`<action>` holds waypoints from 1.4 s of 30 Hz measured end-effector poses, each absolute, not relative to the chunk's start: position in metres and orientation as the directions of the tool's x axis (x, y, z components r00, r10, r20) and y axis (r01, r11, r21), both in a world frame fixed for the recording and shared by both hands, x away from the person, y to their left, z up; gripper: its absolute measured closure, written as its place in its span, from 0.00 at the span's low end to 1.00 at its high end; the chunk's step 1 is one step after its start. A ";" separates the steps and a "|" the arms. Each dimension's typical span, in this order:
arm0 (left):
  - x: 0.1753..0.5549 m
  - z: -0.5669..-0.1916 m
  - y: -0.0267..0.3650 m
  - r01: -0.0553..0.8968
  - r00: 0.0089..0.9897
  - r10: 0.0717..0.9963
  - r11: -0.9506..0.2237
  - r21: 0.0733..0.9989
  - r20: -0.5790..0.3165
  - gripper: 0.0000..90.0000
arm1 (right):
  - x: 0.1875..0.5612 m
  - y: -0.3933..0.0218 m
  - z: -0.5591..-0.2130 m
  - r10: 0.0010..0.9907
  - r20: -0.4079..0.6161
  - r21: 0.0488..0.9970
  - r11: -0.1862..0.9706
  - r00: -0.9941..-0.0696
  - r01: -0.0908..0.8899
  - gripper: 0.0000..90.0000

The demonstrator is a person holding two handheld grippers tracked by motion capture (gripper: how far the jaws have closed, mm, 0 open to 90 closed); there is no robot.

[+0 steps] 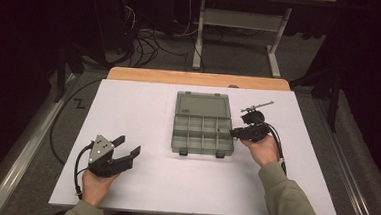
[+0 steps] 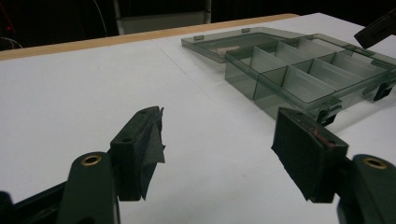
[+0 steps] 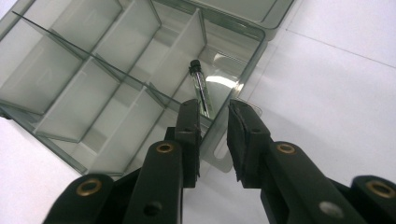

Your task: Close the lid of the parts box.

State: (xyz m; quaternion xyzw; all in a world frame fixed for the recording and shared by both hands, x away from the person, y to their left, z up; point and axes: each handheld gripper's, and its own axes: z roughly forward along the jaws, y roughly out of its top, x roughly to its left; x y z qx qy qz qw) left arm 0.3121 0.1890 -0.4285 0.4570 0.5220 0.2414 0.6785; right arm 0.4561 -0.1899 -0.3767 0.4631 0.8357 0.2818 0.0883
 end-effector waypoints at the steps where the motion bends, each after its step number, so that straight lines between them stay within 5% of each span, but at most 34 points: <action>1: 0.313 -0.428 0.189 0.148 0.337 0.803 0.470 0.870 -0.491 0.37 | 0.456 -0.189 -0.376 0.825 0.117 0.550 0.410 -0.553 0.727 0.84; 42: 0.393 -0.410 0.141 0.235 0.358 0.799 0.424 0.875 -0.483 0.41 | 0.464 -0.187 -0.383 0.835 0.135 0.498 0.408 -0.533 0.765 0.83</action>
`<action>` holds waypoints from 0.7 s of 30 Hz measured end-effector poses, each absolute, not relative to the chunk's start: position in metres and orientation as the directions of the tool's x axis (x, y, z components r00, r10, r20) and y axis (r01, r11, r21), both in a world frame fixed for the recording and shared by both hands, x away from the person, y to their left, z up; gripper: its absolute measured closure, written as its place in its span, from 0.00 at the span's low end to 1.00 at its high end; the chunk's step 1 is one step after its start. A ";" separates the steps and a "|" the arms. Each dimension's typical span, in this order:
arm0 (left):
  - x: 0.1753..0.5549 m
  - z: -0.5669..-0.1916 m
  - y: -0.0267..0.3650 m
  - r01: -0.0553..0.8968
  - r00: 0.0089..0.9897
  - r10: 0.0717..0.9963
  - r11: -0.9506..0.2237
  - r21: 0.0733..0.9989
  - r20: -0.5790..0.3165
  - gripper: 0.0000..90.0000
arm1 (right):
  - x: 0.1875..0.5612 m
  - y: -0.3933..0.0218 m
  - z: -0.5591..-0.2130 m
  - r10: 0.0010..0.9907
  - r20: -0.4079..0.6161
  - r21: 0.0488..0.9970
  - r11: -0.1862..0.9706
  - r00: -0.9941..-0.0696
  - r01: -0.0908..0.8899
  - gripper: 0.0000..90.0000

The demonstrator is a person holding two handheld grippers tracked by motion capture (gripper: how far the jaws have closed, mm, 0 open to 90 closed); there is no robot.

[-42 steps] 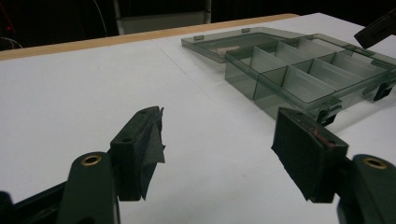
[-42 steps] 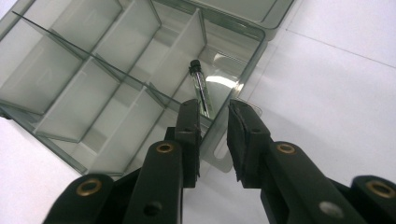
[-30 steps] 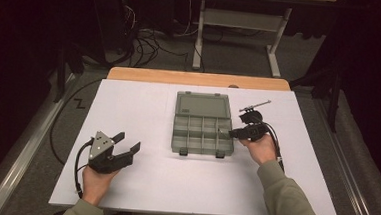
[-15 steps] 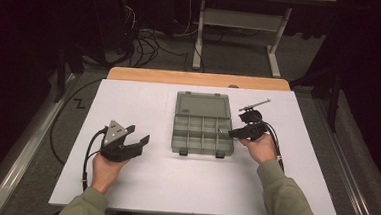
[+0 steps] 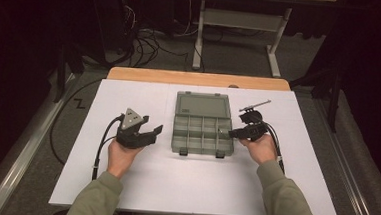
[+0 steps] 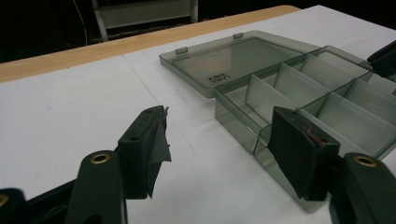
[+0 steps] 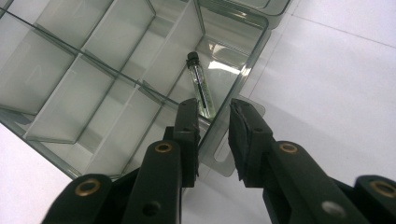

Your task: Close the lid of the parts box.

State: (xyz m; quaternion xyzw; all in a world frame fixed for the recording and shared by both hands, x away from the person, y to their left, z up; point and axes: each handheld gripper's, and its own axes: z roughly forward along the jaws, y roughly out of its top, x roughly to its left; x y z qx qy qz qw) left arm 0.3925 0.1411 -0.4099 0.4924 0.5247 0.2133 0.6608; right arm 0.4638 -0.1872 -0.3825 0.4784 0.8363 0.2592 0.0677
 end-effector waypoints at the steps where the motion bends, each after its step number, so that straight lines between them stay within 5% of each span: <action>1: 0.394 -0.410 0.141 0.242 0.357 0.796 0.427 0.871 -0.489 0.41 | 0.464 -0.187 -0.382 0.835 0.135 0.498 0.408 -0.533 0.765 0.83; 21: 0.434 -0.403 0.112 0.420 0.298 0.807 0.369 0.829 -0.510 0.43 | 0.465 -0.187 -0.382 0.832 0.136 0.492 0.415 -0.538 0.766 0.83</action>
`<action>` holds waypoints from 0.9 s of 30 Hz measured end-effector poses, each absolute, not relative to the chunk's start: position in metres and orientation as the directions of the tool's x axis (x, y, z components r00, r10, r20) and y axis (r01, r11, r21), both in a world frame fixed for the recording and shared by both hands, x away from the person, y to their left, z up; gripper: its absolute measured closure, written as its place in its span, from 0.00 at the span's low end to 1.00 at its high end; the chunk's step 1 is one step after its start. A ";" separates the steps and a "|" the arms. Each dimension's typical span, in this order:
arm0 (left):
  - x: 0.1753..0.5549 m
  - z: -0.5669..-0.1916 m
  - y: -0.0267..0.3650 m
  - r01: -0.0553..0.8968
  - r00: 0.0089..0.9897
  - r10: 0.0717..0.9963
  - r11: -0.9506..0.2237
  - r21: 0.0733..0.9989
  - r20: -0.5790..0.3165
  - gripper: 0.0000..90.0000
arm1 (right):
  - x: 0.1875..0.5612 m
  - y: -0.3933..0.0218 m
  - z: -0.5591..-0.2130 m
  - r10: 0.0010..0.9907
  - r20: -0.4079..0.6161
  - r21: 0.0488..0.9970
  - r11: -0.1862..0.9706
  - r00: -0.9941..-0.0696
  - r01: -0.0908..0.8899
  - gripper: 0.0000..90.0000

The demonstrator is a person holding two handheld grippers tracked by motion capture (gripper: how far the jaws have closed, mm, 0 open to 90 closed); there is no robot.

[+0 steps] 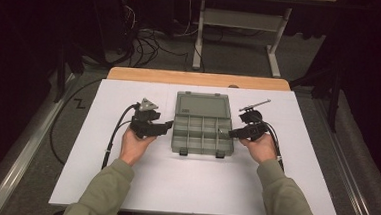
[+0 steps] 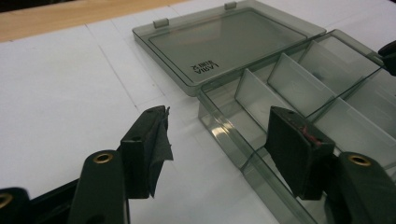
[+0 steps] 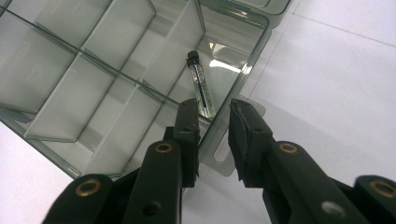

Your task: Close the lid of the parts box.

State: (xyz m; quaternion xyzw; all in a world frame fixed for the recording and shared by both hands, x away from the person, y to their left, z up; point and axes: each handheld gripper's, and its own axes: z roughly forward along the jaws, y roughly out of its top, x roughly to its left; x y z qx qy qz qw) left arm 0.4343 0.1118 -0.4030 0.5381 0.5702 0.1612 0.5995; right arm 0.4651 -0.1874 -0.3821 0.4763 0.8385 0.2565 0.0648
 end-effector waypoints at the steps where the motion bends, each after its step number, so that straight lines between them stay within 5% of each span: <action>1: 0.436 -0.403 0.110 0.426 0.299 0.809 0.361 0.829 -0.506 0.43 | 0.465 -0.187 -0.382 0.831 0.134 0.493 0.417 -0.540 0.764 0.83; 27: 0.491 -0.394 0.086 0.560 0.159 0.865 0.317 0.765 -0.475 0.41 | 0.467 -0.186 -0.380 0.833 0.131 0.474 0.423 -0.537 0.772 0.84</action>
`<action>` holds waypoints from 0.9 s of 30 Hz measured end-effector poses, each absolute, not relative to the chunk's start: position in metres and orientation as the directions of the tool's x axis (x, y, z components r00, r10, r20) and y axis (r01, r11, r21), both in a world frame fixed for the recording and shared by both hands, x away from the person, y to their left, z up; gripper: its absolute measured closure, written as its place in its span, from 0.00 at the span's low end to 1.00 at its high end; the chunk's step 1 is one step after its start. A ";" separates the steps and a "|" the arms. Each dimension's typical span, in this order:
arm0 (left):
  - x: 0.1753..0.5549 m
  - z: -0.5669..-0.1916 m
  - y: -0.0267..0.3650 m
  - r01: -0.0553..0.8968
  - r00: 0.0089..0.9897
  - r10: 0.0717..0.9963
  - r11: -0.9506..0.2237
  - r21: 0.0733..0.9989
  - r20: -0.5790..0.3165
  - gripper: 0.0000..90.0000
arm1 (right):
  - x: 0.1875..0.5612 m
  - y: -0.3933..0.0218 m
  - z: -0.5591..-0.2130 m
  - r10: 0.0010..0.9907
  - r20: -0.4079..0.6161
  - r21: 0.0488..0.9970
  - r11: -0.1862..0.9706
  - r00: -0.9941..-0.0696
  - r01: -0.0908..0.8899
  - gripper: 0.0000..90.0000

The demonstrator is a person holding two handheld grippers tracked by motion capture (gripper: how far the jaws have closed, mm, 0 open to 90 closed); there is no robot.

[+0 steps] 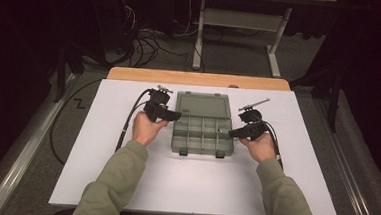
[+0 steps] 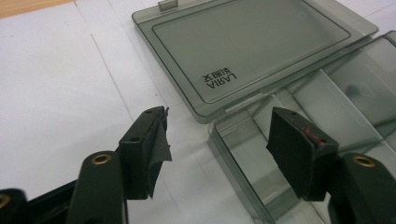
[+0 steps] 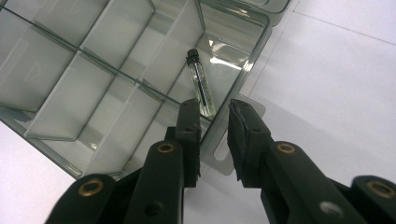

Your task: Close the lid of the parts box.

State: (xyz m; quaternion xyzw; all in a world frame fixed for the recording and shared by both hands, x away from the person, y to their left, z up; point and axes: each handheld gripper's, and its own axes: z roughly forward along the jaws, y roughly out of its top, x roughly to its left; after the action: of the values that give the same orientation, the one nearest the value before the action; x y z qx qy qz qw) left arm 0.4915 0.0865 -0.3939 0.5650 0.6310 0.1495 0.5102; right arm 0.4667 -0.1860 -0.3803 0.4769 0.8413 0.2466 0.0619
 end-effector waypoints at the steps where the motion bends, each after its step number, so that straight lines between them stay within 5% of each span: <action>1: 0.495 -0.395 0.086 0.568 0.150 0.870 0.313 0.761 -0.470 0.40 | 0.466 -0.186 -0.380 0.834 0.132 0.473 0.422 -0.536 0.774 0.84; 13: 0.528 -0.400 0.082 0.624 0.075 0.867 0.344 0.702 -0.492 0.43 | 0.470 -0.185 -0.379 0.832 0.137 0.453 0.430 -0.537 0.781 0.85; 15: 0.534 -0.400 0.079 0.593 -0.019 0.862 0.418 0.688 -0.507 0.44 | 0.469 -0.184 -0.379 0.834 0.136 0.452 0.428 -0.534 0.783 0.85; 17: 0.536 -0.400 0.081 0.635 0.058 0.866 0.352 0.688 -0.497 0.45 | 0.469 -0.185 -0.378 0.835 0.137 0.450 0.427 -0.533 0.784 0.85; 27: 0.548 -0.409 0.079 0.655 0.019 0.849 0.389 0.648 -0.528 0.48 | 0.469 -0.185 -0.379 0.835 0.137 0.454 0.425 -0.533 0.783 0.85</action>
State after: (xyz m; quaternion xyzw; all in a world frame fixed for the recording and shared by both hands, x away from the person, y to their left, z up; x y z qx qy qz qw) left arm 0.5483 0.0791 -0.4091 0.5428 0.6926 0.1048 0.4633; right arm 0.4687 -0.1849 -0.3788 0.4802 0.8424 0.2385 0.0548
